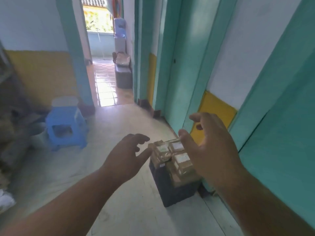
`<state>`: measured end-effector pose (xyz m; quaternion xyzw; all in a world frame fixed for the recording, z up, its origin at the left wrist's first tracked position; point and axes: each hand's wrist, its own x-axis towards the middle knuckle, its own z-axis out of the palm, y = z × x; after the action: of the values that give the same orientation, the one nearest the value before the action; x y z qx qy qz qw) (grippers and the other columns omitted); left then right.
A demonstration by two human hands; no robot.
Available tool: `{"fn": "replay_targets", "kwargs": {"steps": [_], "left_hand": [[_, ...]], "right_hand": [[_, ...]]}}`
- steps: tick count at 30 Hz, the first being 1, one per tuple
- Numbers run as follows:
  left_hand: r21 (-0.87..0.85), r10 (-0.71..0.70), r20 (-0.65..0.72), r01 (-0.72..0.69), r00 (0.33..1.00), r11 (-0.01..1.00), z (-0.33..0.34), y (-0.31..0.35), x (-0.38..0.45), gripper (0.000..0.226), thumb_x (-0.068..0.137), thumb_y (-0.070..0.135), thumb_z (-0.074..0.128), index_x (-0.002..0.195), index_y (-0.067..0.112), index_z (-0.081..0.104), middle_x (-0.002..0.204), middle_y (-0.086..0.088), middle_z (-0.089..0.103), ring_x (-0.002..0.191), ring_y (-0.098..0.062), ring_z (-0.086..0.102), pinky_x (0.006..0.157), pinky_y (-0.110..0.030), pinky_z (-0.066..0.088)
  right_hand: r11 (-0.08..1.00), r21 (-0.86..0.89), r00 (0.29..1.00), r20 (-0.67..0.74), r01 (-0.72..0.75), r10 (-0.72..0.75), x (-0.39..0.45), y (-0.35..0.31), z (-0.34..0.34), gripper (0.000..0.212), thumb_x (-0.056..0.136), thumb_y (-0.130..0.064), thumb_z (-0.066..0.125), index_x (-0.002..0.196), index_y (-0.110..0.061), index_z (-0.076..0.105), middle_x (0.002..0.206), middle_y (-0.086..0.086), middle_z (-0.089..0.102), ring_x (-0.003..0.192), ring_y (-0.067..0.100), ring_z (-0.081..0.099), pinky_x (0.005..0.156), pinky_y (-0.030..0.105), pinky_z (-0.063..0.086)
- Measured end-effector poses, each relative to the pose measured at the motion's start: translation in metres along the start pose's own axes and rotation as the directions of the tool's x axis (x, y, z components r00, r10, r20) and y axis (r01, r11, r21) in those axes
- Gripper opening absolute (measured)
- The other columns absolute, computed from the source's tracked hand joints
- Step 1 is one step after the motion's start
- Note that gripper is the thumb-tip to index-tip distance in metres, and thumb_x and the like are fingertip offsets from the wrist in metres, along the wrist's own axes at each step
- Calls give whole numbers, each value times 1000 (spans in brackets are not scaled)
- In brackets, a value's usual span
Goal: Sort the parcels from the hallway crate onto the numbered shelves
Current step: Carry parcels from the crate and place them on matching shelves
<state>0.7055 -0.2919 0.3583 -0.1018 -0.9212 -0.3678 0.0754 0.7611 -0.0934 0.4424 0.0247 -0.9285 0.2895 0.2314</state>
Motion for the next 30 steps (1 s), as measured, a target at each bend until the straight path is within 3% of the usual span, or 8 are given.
{"fn": "replay_targets", "kwargs": {"steps": [6, 9, 14, 19, 25, 30], "left_hand": [[-98, 89, -7, -89, 996, 991, 85, -6, 141, 22, 93, 38, 63, 115, 35, 64, 101, 23, 56, 87, 5, 60, 77, -23, 52], [-92, 97, 5, -96, 995, 991, 115, -17, 206, 21, 93, 37, 63, 113, 37, 64, 100, 25, 56, 86, 7, 59, 74, -16, 47], [-67, 59, 27, -57, 998, 996, 121, -35, 312, 23, 92, 38, 64, 115, 35, 64, 105, 18, 59, 87, 0, 61, 82, -27, 51], [-49, 56, 62, -53, 996, 997, 135, -69, 400, 23, 92, 38, 64, 115, 34, 64, 105, 19, 60, 87, 2, 60, 77, -20, 49], [-53, 165, 277, -157, 946, 986, 185, -116, 532, 22, 92, 36, 64, 114, 34, 64, 105, 17, 60, 87, 0, 61, 80, -28, 52], [-86, 273, 537, -270, 798, 959, 251, -147, 621, 26, 93, 38, 63, 118, 32, 64, 105, 16, 58, 86, -5, 62, 75, -26, 50]], "right_hand": [[990, -115, 990, -124, -88, 74, 97, 79, 35, 41, 91, -48, 56, 126, -27, 55, 119, -9, 56, 112, 12, 52, 99, 47, 45], [982, -171, 989, -138, -80, 57, 161, 111, 58, 41, 92, -47, 57, 125, -23, 56, 122, -4, 59, 112, 14, 52, 100, 46, 43], [986, -149, 994, -87, -71, 59, 277, 143, 103, 39, 90, -45, 59, 120, -20, 57, 115, 0, 60, 108, 18, 53, 96, 42, 45], [994, -98, 995, -88, -54, 45, 357, 166, 155, 37, 89, -43, 59, 116, -18, 59, 110, 0, 62, 102, 17, 55, 89, 43, 49], [949, -147, 949, -192, -279, 250, 427, 217, 219, 44, 87, -49, 51, 115, -17, 61, 107, 1, 62, 98, 15, 56, 84, 34, 47], [831, -211, 848, -273, -514, 455, 442, 250, 274, 37, 91, -45, 54, 111, -15, 62, 99, -4, 59, 90, 10, 54, 72, 25, 44]]}}
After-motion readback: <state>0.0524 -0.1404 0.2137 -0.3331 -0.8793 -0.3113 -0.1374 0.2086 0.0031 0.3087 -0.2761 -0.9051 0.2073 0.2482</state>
